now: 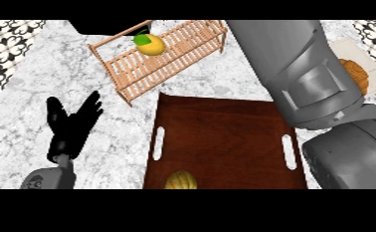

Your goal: Pick the lemon from the tray and place it in the tiered shelf

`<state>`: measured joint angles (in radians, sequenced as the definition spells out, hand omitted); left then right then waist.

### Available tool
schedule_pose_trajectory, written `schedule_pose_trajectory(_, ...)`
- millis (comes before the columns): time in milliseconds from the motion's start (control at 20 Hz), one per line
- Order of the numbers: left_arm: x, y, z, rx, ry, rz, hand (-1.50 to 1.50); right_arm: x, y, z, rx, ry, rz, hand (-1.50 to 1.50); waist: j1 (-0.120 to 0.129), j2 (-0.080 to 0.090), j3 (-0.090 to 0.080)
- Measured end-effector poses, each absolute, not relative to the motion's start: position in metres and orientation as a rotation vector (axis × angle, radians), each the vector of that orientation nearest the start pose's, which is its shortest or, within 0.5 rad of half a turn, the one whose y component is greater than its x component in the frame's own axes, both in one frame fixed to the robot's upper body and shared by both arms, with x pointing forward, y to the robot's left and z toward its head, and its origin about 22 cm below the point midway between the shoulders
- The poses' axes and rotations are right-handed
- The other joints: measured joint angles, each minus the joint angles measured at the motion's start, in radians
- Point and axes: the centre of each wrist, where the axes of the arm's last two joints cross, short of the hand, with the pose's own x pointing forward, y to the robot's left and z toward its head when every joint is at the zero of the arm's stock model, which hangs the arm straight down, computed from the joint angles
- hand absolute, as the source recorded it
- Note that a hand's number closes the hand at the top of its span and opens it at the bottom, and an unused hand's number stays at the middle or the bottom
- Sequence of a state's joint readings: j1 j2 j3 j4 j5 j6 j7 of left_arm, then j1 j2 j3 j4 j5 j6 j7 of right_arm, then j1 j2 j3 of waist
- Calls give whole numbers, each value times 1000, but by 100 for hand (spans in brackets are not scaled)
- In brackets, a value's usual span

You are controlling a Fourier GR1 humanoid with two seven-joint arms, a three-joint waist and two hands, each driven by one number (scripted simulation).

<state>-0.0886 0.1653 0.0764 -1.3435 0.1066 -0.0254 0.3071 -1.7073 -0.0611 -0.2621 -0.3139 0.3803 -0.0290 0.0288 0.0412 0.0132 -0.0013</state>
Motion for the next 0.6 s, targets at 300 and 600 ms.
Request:
schedule_pose_trajectory(300, 259, 287, -23, 72, -1126, 13, 0, 455, -39, 329, 12, -1858, 468, -150, 1, 1, 0)
schedule_pose_trajectory(600, 263, 286, -18, 72, -1127, 3, 0, 463, -69, 339, -63, -1882, 263, -150, 2, 2, 0)
